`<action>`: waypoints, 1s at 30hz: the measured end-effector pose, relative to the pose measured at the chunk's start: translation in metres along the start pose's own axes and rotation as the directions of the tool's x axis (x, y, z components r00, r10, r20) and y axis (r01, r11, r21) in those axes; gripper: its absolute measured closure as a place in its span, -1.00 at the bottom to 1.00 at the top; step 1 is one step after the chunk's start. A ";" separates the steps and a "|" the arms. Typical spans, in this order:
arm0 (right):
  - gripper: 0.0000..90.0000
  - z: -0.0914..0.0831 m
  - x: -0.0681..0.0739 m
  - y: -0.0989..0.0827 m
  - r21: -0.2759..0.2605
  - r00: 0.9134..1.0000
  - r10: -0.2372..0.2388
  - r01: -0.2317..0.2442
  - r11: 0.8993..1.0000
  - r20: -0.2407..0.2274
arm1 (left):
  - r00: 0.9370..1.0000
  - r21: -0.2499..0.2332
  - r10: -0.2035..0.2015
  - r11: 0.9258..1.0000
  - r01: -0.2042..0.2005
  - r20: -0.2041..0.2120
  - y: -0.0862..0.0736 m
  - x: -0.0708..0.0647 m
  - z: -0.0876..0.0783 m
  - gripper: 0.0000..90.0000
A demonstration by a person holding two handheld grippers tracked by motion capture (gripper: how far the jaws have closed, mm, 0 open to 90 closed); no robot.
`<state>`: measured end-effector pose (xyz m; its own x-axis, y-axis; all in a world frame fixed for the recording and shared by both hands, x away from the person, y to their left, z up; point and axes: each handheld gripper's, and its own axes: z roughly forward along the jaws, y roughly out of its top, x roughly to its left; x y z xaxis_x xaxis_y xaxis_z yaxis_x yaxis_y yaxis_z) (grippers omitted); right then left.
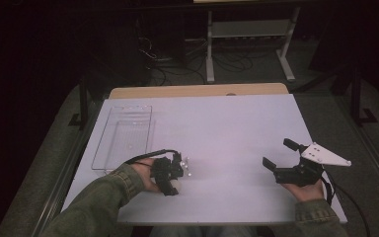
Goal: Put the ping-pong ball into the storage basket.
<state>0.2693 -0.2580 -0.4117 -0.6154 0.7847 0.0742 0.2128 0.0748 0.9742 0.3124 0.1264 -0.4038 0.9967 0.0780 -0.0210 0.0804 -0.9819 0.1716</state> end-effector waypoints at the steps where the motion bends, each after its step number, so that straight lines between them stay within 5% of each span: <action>1: -1.00 0.000 0.000 0.000 0.000 1.000 0.001 -0.001 1.000 0.000 | 1.000 -0.002 -0.005 1.000 0.005 -0.001 0.000 0.000 0.000 0.11; 30: -1.00 0.001 0.003 0.000 0.021 1.000 -0.012 0.012 1.000 -0.019 | 0.999 -0.015 0.024 1.000 -0.024 -0.040 -0.003 -0.008 -0.036 0.11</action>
<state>0.2685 -0.2554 -0.4122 -0.6321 0.7720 0.0666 0.2212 0.0974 0.9703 0.3042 0.1347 -0.3685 0.9978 0.0616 0.0227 0.0563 -0.9807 0.1870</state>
